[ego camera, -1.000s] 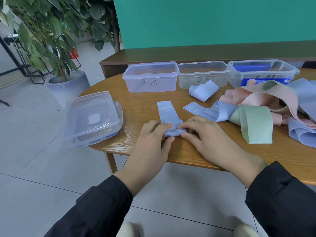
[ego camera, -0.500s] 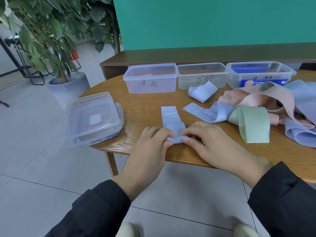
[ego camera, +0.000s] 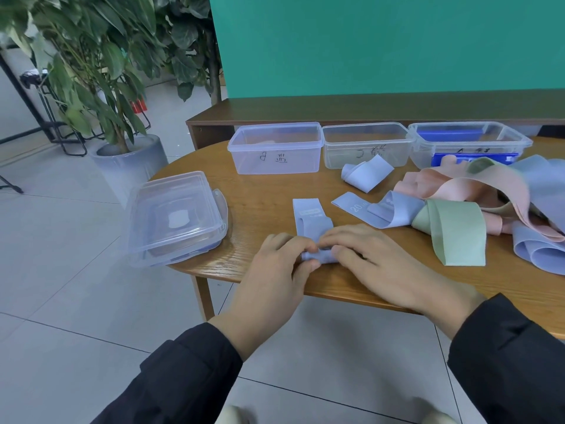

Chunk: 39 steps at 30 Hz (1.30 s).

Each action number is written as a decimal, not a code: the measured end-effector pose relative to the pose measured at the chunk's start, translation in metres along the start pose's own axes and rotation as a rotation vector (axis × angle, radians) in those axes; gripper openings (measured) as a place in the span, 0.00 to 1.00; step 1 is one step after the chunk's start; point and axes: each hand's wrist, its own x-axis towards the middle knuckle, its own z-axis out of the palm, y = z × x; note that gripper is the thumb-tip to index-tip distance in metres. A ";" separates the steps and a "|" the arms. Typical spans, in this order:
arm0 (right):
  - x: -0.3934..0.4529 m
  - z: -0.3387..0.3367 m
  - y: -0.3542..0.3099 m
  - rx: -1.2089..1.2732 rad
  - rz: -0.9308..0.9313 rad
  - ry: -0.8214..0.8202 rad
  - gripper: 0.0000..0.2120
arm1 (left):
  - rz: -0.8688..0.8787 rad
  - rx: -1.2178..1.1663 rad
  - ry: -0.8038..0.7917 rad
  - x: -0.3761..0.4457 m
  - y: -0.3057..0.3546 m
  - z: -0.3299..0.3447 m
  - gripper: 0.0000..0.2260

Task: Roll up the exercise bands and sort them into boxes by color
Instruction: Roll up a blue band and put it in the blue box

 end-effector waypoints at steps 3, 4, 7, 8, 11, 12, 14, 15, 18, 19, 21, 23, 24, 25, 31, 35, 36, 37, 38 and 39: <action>0.014 -0.008 0.004 -0.015 0.068 -0.119 0.18 | -0.021 -0.025 0.000 0.002 0.000 0.001 0.05; 0.020 -0.011 0.007 -0.031 0.088 -0.159 0.19 | -0.019 -0.025 0.002 0.003 -0.001 0.002 0.05; 0.039 -0.019 0.015 -0.073 0.117 -0.233 0.20 | -0.017 -0.021 0.017 0.005 -0.003 0.003 0.05; 0.044 -0.020 0.018 -0.074 0.115 -0.237 0.20 | -0.016 -0.017 0.021 0.007 -0.004 0.004 0.05; 0.058 -0.022 0.026 -0.075 0.116 -0.255 0.20 | 0.003 0.007 0.051 0.012 -0.006 0.006 0.07; 0.061 -0.022 0.027 -0.066 0.114 -0.250 0.20 | 0.007 0.010 0.062 0.013 -0.007 0.007 0.08; 0.064 -0.021 0.031 -0.041 0.099 -0.220 0.19 | 0.013 0.014 0.074 0.014 -0.006 0.007 0.08; 0.064 -0.020 0.033 -0.046 0.084 -0.203 0.20 | 0.011 0.024 0.065 0.014 -0.005 0.007 0.08; 0.062 -0.015 0.036 -0.106 0.037 -0.149 0.24 | 0.020 0.070 0.023 0.014 -0.005 0.005 0.14; 0.062 -0.014 0.037 -0.108 0.034 -0.137 0.25 | 0.013 0.059 0.008 0.014 -0.006 0.004 0.16; 0.062 -0.013 0.038 -0.091 0.036 -0.124 0.27 | -0.001 0.034 -0.024 0.014 -0.008 0.002 0.17; 0.062 -0.012 0.040 -0.068 0.040 -0.116 0.27 | -0.002 0.040 -0.035 0.014 -0.009 0.002 0.16; 0.063 -0.012 0.041 -0.051 0.043 -0.110 0.27 | -0.001 0.045 -0.032 0.014 -0.010 0.002 0.16; 0.063 -0.012 0.042 -0.034 0.046 -0.105 0.27 | 0.001 0.050 -0.027 0.015 -0.011 0.003 0.15; 0.064 -0.011 0.043 0.010 0.052 -0.098 0.33 | 0.051 0.100 0.014 0.027 -0.016 0.003 0.12; 0.064 -0.010 0.045 0.015 0.049 -0.094 0.33 | 0.056 0.075 -0.018 0.030 -0.012 0.002 0.14; 0.064 -0.009 0.046 0.018 0.050 -0.092 0.33 | 0.045 0.067 -0.024 0.029 -0.010 0.001 0.14; 0.064 -0.009 0.046 0.018 0.049 -0.089 0.33 | 0.028 0.063 -0.029 0.030 -0.010 0.000 0.14; 0.065 -0.009 0.047 0.017 0.049 -0.086 0.33 | 0.017 0.069 -0.033 0.030 -0.009 0.000 0.13; 0.065 -0.009 0.047 0.016 0.049 -0.086 0.34 | 0.012 0.080 -0.034 0.032 -0.010 -0.001 0.12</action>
